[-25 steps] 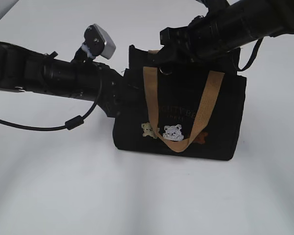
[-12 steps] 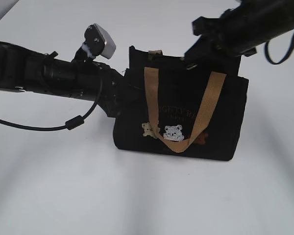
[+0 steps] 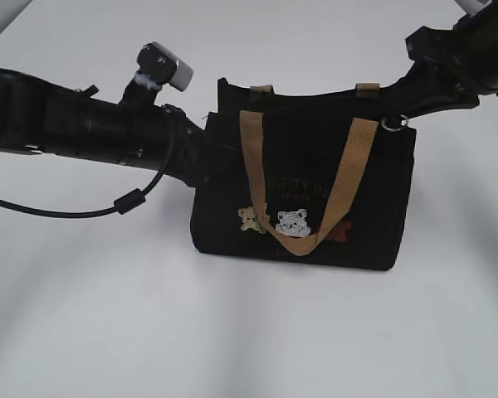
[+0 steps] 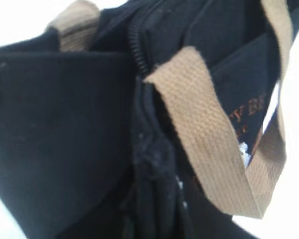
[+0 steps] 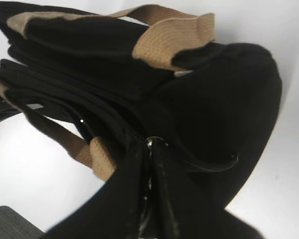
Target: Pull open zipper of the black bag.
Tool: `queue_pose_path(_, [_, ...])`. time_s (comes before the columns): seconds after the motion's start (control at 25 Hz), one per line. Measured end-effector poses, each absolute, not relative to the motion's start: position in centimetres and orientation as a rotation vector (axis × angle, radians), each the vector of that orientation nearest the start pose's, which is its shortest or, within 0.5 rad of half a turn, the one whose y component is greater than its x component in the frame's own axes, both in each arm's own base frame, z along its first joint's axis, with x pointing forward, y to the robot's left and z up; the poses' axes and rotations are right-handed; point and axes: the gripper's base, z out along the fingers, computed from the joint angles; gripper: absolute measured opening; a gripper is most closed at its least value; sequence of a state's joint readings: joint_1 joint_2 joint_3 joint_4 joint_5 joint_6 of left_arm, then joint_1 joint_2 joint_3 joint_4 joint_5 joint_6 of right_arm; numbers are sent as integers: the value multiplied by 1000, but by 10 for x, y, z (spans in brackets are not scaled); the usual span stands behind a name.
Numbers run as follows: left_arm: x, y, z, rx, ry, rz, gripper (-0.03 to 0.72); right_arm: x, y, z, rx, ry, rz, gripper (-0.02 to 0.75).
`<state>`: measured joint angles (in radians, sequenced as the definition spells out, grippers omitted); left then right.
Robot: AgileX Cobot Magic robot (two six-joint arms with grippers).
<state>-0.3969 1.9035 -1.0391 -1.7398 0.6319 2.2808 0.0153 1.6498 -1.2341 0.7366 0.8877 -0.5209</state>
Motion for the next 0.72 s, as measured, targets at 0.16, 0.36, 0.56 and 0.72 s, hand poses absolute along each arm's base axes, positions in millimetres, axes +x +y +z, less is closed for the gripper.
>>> queue_pose_path(0.16, [329,-192,177,1053,1972,-692,336,335,59,275,-259,2584,761,290])
queue_pose_path(0.36, [310,-179,201,938,2256,-726,394,313,59,295,-345,2618,764,358])
queue_pose_path(0.56, [288,-161,225,745,2454,-664,323,273,45,328,-277,2711,554,332])
queue_pose_path(0.72, [258,-142,237,632,2509,-598,315,227,30,343,-201,2724,352,304])
